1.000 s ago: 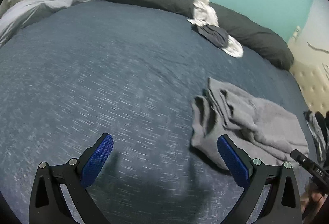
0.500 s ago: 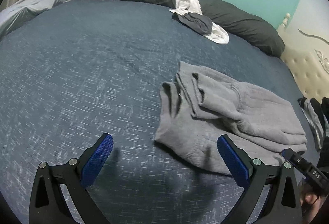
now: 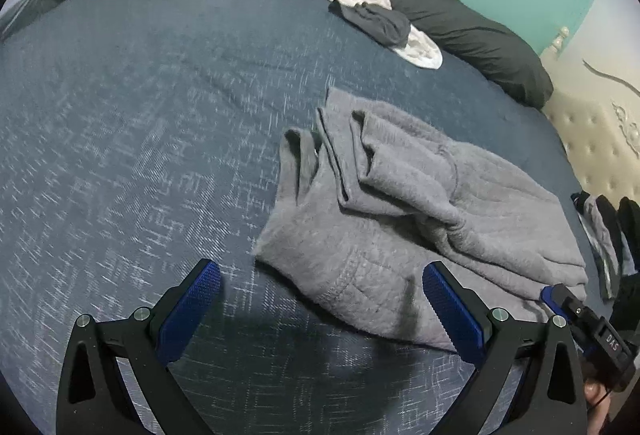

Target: Fold clothes

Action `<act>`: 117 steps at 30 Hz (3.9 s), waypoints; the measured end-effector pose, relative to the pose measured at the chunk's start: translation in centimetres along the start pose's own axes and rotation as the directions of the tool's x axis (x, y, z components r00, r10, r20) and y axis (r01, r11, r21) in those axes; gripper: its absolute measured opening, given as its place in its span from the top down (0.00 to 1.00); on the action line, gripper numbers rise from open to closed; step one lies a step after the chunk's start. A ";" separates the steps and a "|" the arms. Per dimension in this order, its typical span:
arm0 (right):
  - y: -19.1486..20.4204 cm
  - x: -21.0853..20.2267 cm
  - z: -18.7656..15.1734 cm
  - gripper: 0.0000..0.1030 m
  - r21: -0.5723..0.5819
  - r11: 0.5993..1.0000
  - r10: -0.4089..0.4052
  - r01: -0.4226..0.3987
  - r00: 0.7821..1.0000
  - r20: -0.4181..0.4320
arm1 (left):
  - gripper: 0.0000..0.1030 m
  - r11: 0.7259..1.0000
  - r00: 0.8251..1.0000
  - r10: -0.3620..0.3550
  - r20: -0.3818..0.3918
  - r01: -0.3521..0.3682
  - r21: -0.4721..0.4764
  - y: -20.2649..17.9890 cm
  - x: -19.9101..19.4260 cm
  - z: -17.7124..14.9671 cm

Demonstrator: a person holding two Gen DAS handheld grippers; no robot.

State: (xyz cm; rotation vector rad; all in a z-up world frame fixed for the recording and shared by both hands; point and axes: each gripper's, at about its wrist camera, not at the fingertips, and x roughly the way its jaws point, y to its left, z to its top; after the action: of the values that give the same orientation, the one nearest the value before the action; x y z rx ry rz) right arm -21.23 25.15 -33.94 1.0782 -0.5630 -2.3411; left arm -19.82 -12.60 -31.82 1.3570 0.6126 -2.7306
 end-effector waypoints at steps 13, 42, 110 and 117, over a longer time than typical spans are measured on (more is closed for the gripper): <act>-1.4 -0.8 0.3 0.60 0.034 0.999 -0.007 0.006 1.000 0.020 | 0.00 0.997 0.999 -0.038 -0.034 0.036 -0.062 -0.4 1.6 0.1; -3.6 -2.2 0.8 0.60 0.082 0.996 -0.035 0.032 0.998 0.044 | 0.14 0.972 0.991 -0.136 -0.010 0.132 -0.192 0.9 3.1 1.3; -5.2 6.8 8.2 0.94 0.044 0.970 -0.227 0.240 0.955 -0.190 | 0.77 0.957 0.952 -0.291 0.100 0.290 0.019 -5.6 -4.8 3.7; -3.8 6.4 12.5 0.94 -0.032 0.963 -0.269 0.267 0.955 -0.122 | 0.78 0.952 0.946 -0.306 0.109 0.306 0.017 -5.1 -4.5 3.4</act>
State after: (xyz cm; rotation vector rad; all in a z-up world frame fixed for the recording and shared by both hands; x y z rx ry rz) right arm -35.64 26.36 -32.21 1.3577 -0.3699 -2.4775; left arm -20.61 -9.80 -24.78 1.1875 0.8834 -3.0180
